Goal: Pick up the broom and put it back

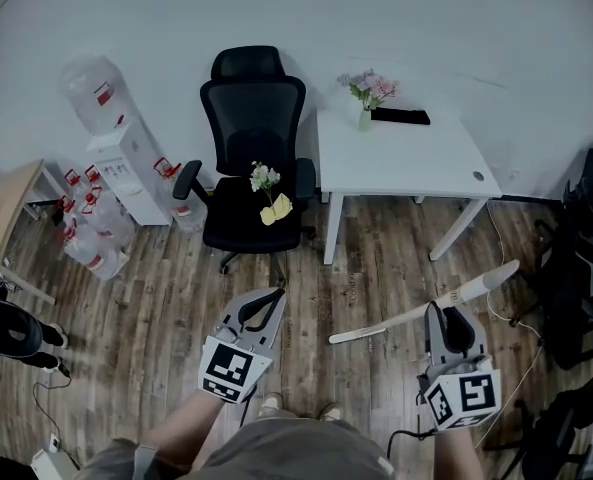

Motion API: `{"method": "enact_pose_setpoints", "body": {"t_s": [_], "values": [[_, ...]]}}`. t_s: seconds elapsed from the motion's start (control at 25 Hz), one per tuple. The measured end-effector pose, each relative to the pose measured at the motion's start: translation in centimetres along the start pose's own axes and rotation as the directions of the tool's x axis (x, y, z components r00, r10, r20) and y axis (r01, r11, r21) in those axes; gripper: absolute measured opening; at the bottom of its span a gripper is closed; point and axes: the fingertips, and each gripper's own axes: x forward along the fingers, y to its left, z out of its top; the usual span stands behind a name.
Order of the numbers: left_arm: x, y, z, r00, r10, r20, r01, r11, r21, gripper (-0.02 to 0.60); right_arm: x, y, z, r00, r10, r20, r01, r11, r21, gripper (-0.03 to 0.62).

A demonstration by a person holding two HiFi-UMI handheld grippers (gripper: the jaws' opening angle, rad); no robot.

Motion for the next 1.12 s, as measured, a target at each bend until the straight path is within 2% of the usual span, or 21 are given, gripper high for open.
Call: {"method": "enact_pose_setpoints", "body": {"t_s": [0.24,0.44,0.68,0.96,1.12], "values": [[2.7,0.0,1.0,0.995,0.103,-0.001,-0.103,0.995,-0.003,0.017,3.6,-3.6,1.4,0.995,0.065,0.071,-0.063,0.998,-0.021,0.095],[5.8,-0.6,0.1,0.991,0.130,-0.025,-0.130,0.991,-0.024,0.015,6.8,-6.4,-0.6,0.997,0.079,0.028,-0.078,0.997,-0.022,0.095],[10.2,-0.3,-1.6,0.991,0.120,-0.052,-0.122,0.992,-0.036,0.017,10.0,-8.9,-4.4,0.997,0.063,-0.047,-0.065,0.997,-0.034,0.095],[16.9,1.7,-3.4,0.995,0.066,-0.079,-0.073,0.994,-0.078,0.015,13.7,-12.4,-6.6,0.993,0.016,-0.118,-0.020,0.999,-0.032,0.095],[20.8,4.1,-4.3,0.992,0.033,-0.124,-0.040,0.998,-0.052,0.015,16.7,-14.0,-8.2,0.980,-0.011,-0.198,0.005,1.000,-0.028,0.095]]}}
